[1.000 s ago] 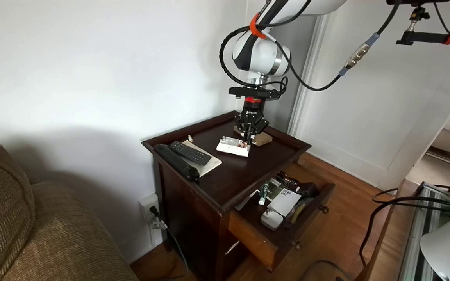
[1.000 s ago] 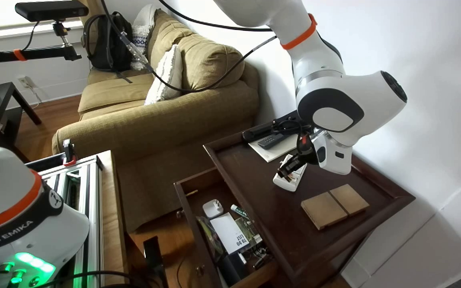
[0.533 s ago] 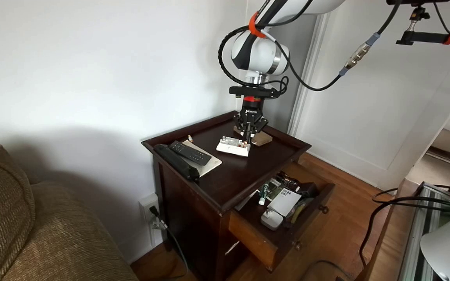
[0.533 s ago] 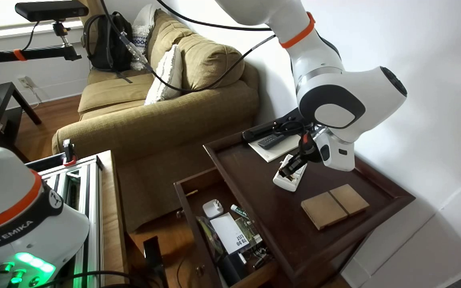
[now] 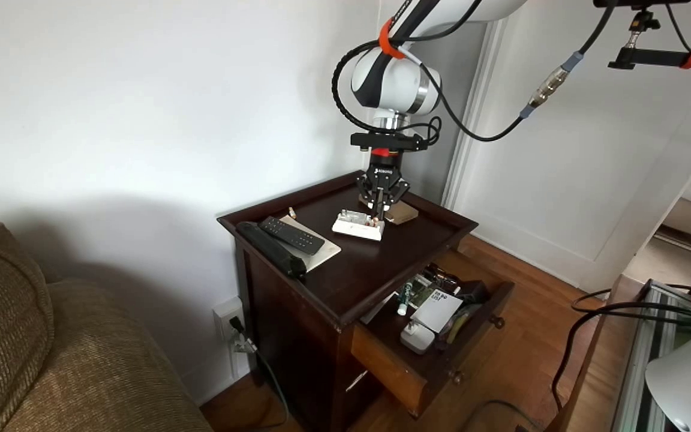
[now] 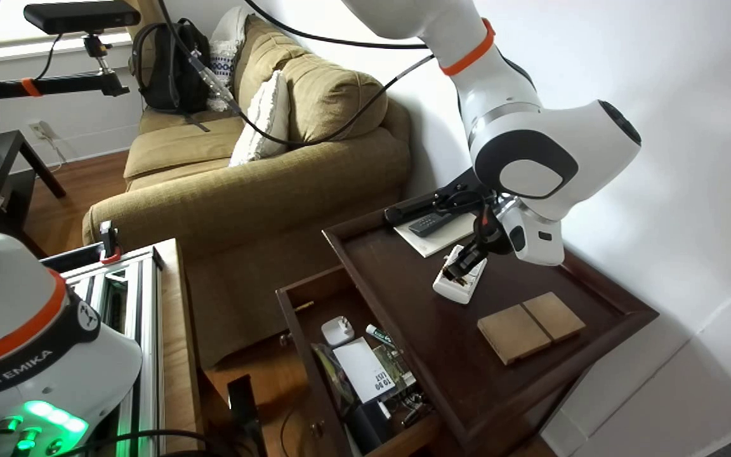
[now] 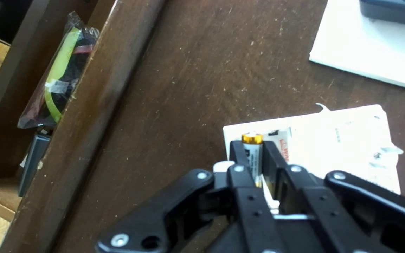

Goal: Lift the battery and put it in the white remote

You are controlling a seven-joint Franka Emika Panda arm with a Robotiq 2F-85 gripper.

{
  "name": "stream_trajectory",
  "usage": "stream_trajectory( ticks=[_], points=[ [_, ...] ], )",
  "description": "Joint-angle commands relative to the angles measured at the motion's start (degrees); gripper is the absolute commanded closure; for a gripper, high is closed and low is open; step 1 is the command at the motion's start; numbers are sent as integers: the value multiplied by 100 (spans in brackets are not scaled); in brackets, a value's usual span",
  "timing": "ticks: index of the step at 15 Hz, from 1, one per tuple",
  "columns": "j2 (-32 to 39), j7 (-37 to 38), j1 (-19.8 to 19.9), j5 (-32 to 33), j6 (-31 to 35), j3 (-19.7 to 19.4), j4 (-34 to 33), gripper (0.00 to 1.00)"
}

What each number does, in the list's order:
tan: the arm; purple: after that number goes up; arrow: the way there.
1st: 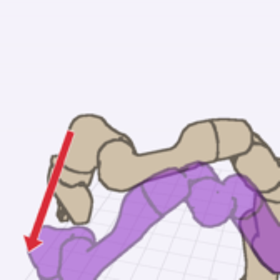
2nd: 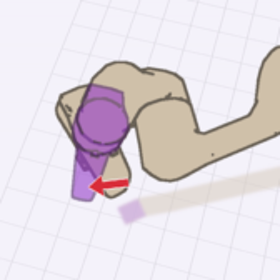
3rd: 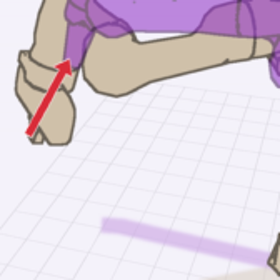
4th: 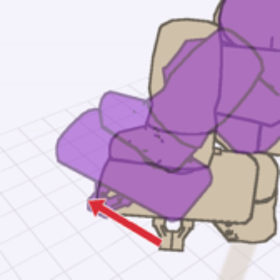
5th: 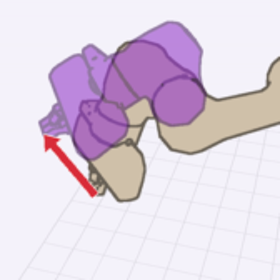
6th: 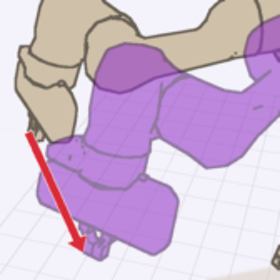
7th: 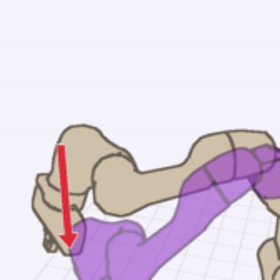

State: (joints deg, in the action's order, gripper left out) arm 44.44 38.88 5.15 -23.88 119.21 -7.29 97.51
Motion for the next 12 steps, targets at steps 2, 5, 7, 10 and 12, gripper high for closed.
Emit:
stream_trajectory(
  ticks=[2, 5, 7, 10, 12],
  points=[
    [93, -141, -15, 231, 138, -20, -32, 96],
    [112, -288, -5, 239, 250, 15, -47, 96],
    [115, -391, -5, 207, 343, 37, -48, 96],
    [127, -475, -9, 153, 475, 89, -33, 96],
    [129, -498, -35, 169, 483, 104, -22, 96]
  ],
)
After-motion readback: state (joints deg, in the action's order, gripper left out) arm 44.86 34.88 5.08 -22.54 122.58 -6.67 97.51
